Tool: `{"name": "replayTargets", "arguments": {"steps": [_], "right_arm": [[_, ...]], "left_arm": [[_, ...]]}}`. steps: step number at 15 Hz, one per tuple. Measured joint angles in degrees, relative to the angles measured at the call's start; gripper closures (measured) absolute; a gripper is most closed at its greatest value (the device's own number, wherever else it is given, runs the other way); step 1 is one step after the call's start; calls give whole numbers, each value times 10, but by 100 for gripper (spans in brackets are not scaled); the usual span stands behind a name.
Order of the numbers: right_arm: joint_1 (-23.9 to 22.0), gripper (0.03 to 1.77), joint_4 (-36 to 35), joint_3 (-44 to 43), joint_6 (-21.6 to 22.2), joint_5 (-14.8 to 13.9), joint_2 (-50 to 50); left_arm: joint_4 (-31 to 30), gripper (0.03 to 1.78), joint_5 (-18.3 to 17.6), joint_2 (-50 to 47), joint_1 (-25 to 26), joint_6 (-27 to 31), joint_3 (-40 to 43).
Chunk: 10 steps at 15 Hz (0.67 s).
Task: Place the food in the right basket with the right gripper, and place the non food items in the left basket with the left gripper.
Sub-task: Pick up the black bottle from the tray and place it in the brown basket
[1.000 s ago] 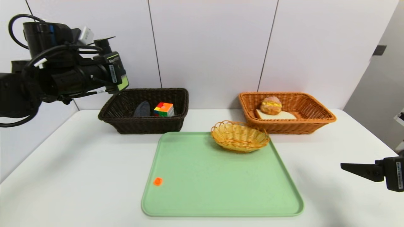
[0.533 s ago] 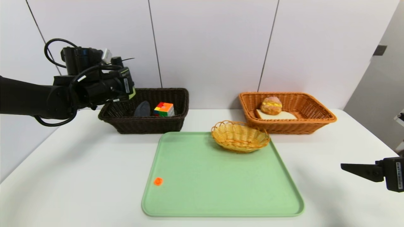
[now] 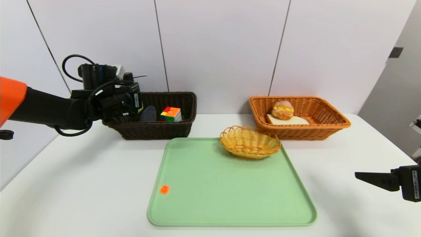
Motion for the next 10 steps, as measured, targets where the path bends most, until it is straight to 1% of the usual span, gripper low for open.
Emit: {"name": "replayTargets", "arguments": {"steps": [5,6,8,10], "right_arm": [[0,9,0,0,0,0,0],[-1,9,0,0,0,0,0],[-2,9,0,0,1,0,-1],[-3,9,0,-1,2,0,-2]], "left_arm": [[0,120,7,16,3,0,-1],[0,114,9,20,4,0,-1],[-1,89,11,25,5,0,-1],[-1,72,10,27,4,0,-1]]}}
